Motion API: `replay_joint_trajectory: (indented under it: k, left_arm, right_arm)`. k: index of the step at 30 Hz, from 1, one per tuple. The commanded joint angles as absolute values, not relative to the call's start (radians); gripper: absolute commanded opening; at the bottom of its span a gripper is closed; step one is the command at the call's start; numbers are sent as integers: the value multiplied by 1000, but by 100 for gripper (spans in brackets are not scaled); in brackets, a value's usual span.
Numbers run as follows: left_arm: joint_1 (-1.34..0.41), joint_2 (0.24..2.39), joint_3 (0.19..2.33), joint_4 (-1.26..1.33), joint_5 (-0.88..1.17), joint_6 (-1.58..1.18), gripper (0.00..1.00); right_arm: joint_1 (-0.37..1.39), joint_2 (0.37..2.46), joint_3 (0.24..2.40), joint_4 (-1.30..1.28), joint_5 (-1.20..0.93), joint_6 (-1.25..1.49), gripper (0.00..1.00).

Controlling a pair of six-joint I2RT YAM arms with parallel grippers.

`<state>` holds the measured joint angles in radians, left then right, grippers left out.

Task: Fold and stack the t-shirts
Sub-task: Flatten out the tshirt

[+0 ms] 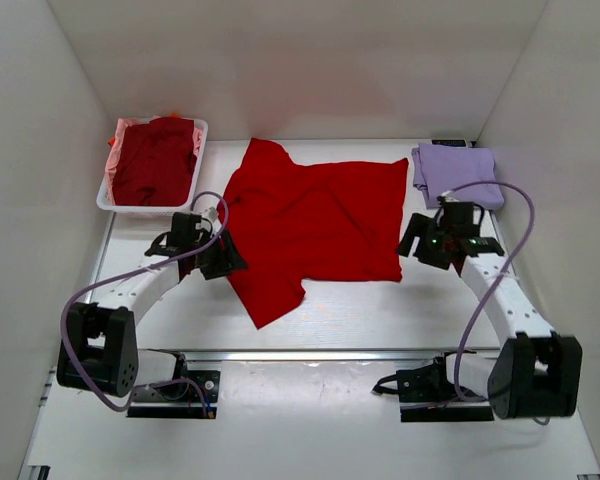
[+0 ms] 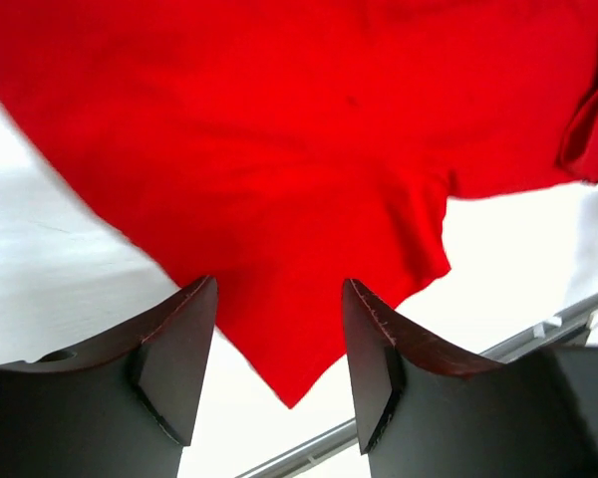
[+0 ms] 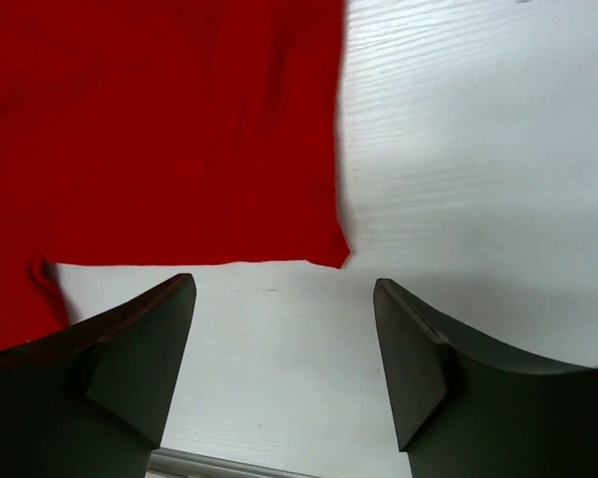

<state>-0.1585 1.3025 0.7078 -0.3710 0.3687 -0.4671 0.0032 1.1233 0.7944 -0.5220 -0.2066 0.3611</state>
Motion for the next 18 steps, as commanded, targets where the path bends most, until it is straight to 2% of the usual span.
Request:
replay_joint_trajectory:
  k: [1, 5, 6, 8, 18]
  left_arm:
    - [-218, 1284, 675, -310, 379, -497, 64]
    - [-276, 1310, 695, -356, 344, -477, 63]
    - [-279, 1304, 689, -367, 341, -474, 62]
    - [-285, 1296, 675, -374, 325, -469, 64]
    - [-347, 1332, 630, -362, 328, -472, 64]
  right_arm:
    - [95, 1222, 877, -480, -126, 295, 70]
    - [207, 1350, 956, -506, -20, 259, 57]
    - [225, 1380, 968, -499, -2, 252, 50]
    - [277, 1408, 979, -497, 54, 244, 46]
    - [399, 1568, 1019, -488, 92, 238, 43]
